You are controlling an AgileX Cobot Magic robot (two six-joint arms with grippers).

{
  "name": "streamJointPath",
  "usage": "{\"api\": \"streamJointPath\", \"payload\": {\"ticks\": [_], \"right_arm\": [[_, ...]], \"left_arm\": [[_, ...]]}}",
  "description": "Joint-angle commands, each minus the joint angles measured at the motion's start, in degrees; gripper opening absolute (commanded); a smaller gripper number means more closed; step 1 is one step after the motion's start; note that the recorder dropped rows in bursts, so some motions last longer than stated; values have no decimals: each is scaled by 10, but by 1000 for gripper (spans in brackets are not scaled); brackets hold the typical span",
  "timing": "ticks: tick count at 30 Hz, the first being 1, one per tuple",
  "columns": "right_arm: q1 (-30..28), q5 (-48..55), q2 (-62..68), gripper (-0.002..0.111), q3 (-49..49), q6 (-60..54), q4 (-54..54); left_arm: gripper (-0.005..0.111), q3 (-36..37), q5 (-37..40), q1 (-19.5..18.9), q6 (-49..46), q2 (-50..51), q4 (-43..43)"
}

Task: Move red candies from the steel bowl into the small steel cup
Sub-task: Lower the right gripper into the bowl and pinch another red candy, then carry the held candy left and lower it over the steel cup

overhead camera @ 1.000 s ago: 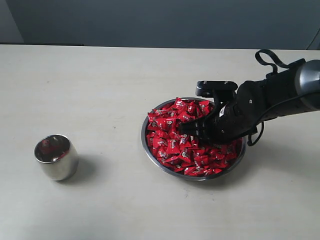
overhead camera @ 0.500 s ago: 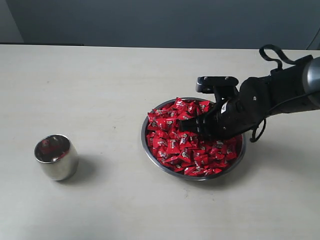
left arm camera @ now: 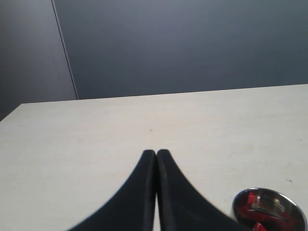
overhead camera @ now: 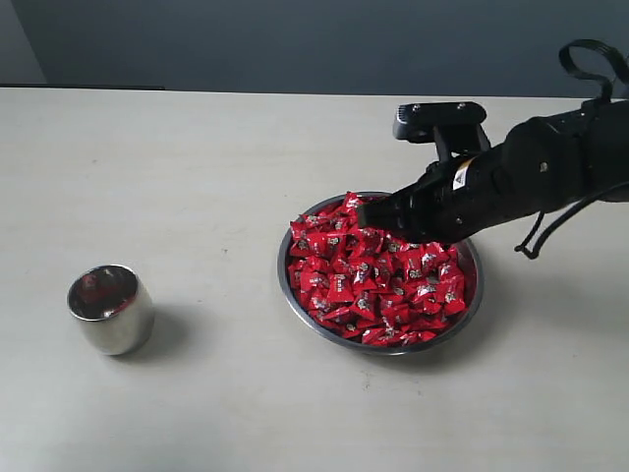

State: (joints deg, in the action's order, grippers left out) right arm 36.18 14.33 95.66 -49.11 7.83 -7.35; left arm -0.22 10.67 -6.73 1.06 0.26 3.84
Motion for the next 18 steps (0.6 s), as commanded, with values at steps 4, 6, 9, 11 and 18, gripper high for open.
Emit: {"api": "streamJointPath", "payload": {"ticks": [4,6,9,11,18], "right_arm": [[-1,-125,-108,2,134,24,-6],[4,-197,-158,2,183,24,-9],[19,-308,-216,2,263,30,-6],[19,-336,-209,0,290,31,-6],[19,-502,-106,-1,292,170,149]], "left_arm": [[0,2,-2,0,1,-3,1],[0,2,-2,0,1,-3,1],[0,2,-2,0,1,-3,1],[0,2,-2,0,1,-3,1],[0,2,-2,0,1,-3,1]]}}
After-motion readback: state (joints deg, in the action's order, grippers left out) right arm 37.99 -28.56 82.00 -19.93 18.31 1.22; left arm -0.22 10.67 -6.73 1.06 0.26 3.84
